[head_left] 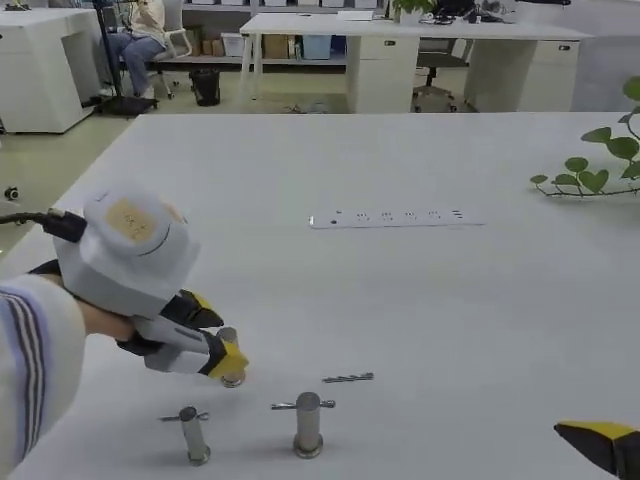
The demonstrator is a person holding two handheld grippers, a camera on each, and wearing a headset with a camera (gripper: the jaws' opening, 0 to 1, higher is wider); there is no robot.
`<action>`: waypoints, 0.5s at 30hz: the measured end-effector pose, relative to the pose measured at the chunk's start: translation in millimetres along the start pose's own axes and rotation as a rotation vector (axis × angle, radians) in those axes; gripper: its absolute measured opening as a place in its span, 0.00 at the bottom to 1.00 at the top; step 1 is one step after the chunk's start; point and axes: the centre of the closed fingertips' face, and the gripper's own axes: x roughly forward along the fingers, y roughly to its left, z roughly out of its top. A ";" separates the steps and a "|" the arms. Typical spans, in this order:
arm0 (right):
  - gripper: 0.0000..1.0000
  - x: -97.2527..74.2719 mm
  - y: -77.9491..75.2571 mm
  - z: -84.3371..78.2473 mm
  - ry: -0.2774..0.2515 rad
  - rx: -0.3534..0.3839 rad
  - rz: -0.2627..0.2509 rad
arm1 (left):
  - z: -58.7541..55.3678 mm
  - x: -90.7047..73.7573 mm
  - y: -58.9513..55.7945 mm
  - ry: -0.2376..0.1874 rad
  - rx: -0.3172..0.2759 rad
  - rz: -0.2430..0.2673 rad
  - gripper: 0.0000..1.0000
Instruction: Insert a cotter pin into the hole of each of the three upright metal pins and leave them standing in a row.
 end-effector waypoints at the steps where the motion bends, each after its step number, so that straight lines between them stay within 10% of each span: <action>1: 0.94 0.4 0.4 -1.4 0.003 0.002 0.001 | -0.8 1.0 0.1 0.002 0.001 -0.001 0.28; 15: 0.93 12.2 9.4 -9.6 0.027 0.011 0.032 | -4.5 8.6 -1.8 0.013 0.014 -0.024 0.11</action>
